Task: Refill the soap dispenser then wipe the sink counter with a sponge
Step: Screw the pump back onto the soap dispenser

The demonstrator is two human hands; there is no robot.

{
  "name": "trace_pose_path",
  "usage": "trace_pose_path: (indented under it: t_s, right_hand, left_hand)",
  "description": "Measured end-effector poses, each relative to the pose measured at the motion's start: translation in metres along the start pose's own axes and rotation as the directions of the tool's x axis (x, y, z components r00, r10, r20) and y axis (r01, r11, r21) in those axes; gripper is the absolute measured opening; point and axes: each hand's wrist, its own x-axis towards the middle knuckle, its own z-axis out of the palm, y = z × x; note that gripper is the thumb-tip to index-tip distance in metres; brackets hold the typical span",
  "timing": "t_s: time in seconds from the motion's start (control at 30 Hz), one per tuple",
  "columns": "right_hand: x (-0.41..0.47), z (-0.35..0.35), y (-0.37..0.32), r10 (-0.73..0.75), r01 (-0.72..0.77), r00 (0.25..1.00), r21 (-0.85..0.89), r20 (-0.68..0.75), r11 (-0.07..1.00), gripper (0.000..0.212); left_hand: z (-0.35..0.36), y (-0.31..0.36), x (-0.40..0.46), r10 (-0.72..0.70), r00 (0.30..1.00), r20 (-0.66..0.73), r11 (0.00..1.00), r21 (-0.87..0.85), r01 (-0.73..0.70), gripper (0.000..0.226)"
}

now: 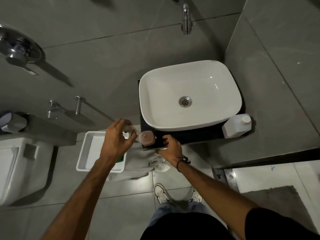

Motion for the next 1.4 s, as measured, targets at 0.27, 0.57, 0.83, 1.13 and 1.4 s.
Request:
trace_pose_path:
  t_s: [0.27,0.57,0.83,1.13,1.4]
  right_hand:
    - [0.015,0.035,-0.018,0.002,-0.002,1.000,-0.024,-0.027,1.000,0.088]
    - [0.031,0.075,-0.015,-0.061,0.040,0.989,-0.150,-0.137,0.988,0.077]
    - [0.029,0.071,-0.022,-0.058,0.028,0.985,-0.182,-0.163,0.983,0.071]
    - [0.001,0.012,-0.022,-0.342,0.294,0.936,-0.361,-0.077,0.885,0.064]
    - [-0.008,-0.032,-0.032,-0.424,0.362,0.904,-0.417,-0.062,0.834,0.063]
  left_hand:
    - [0.032,-0.015,0.013,0.031,0.966,0.255,0.999,0.020,-0.038,0.032]
    - [0.064,-0.017,0.025,0.142,0.884,0.445,0.935,0.233,-0.268,0.017]
    - [0.054,-0.021,0.042,0.075,0.845,0.530,0.947,0.226,-0.226,0.022]
    - [0.004,-0.001,0.039,0.246,0.797,0.551,0.969,-0.113,-0.221,0.036]
    - [-0.001,0.042,0.039,0.161,0.880,0.446,0.985,-0.023,-0.169,0.011]
